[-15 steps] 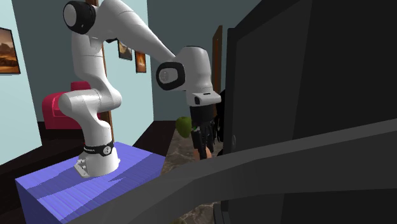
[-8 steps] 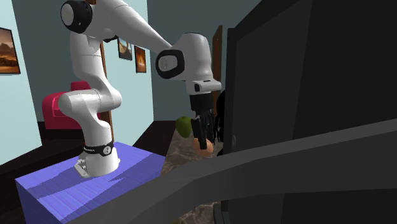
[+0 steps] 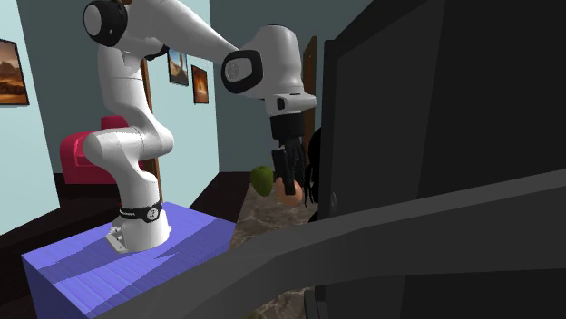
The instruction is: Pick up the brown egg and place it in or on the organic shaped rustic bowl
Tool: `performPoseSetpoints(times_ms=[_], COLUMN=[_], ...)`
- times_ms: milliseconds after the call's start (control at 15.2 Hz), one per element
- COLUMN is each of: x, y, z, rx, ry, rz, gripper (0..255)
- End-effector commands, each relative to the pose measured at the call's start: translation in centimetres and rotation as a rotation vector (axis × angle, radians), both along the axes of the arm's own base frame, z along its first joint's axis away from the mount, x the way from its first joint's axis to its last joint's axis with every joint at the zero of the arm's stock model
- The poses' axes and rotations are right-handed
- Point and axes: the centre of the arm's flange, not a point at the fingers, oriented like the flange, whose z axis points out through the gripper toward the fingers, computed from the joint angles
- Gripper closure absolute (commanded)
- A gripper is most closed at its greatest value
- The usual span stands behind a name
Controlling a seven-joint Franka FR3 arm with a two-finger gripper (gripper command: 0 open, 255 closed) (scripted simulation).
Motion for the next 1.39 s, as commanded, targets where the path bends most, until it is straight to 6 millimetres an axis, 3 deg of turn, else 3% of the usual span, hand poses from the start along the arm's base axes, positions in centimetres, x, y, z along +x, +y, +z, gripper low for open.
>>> performPoseSetpoints(times_ms=[0,792,1320], x=[0.0,0.0,3.5], y=[0.0,0.0,-10.0], z=[1.2,7.3,7.6], rx=[0.0,0.0,0.0], ry=[-0.001,-0.001,-0.001], rz=[0.001,0.001,0.001], gripper=[255,255,255])
